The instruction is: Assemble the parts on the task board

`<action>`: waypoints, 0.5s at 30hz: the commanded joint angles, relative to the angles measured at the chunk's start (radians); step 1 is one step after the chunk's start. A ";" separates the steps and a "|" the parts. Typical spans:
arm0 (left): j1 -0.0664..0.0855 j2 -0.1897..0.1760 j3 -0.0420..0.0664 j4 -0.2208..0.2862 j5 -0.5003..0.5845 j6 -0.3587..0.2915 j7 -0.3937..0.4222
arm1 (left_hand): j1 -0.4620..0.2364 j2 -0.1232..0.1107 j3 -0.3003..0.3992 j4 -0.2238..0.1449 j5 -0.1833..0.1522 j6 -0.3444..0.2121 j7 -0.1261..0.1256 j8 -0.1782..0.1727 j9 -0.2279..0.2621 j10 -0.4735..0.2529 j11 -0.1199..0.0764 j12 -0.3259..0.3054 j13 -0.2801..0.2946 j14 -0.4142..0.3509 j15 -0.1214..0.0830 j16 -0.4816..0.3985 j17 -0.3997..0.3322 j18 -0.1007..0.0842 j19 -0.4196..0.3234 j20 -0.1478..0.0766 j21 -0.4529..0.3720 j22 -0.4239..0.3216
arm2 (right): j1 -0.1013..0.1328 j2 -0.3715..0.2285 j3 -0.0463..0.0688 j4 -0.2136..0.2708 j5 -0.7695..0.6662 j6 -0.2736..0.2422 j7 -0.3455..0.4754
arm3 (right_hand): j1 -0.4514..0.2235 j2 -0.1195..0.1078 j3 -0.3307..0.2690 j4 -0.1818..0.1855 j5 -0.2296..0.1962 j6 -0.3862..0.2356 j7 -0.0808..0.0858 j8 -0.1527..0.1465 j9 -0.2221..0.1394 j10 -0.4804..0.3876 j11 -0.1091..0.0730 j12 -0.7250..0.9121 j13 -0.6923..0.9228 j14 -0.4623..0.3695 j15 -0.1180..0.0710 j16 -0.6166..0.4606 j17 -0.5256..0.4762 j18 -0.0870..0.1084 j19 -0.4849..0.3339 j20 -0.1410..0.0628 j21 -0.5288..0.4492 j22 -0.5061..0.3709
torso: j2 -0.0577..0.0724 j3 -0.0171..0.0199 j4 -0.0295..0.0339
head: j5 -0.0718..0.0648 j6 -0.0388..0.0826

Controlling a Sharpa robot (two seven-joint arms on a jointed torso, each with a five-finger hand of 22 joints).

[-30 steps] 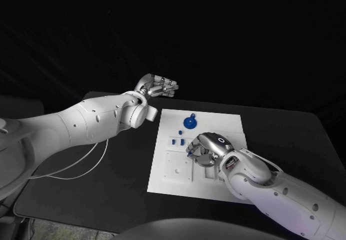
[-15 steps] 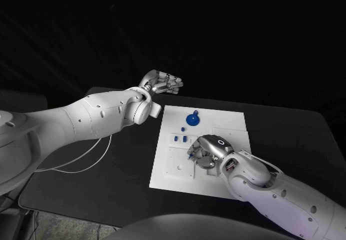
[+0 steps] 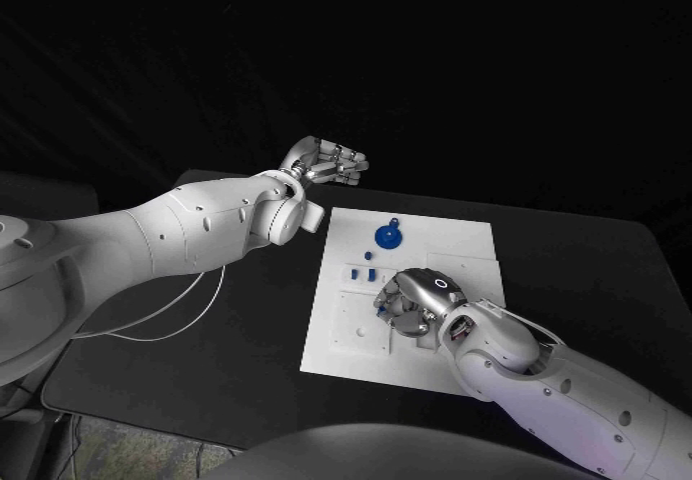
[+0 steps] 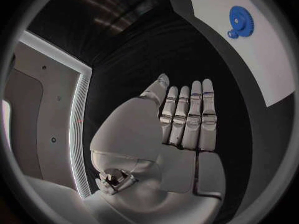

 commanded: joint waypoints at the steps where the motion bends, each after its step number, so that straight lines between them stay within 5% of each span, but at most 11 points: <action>1: 0.001 0.001 0.001 0.001 -0.002 0.015 0.004 | 0.006 0.006 0.008 0.000 0.004 0.002 0.000 -0.004 0.000 -0.005 0.001 0.000 -0.001 -0.008 0.003 -0.004 -0.001 0.010 0.003 0.003 0.006 -0.001 | -0.001 0.003 -0.002 -0.001 -0.013 0.011 0.003 | 0.001 0.010 -0.002 -0.006 0.000 0.001 0.001 0.004 0.002 0.001 -0.004 0.006 0.001 0.002 -0.001 -0.006 0.001 0.018 0.039 -0.005 -0.003 -0.001 | 0.000 -0.0008 0.0003 | 0.002 -0.001; 15: 0.001 -0.001 0.001 0.003 -0.002 0.018 0.004 | 0.004 0.006 0.010 0.000 0.004 0.001 0.001 -0.004 0.000 -0.005 0.001 0.000 -0.001 -0.007 0.002 -0.004 -0.001 0.010 0.003 0.003 0.008 -0.004 | -0.001 0.001 -0.009 -0.010 -0.040 0.027 -0.017 | 0.000 0.012 -0.002 -0.008 -0.004 0.001 0.001 0.004 0.000 0.000 -0.003 0.006 0.001 0.001 0.000 -0.007 0.002 0.018 0.039 -0.005 -0.003 -0.001 | 0.000 -0.0014 0.0034 | -0.003 -0.007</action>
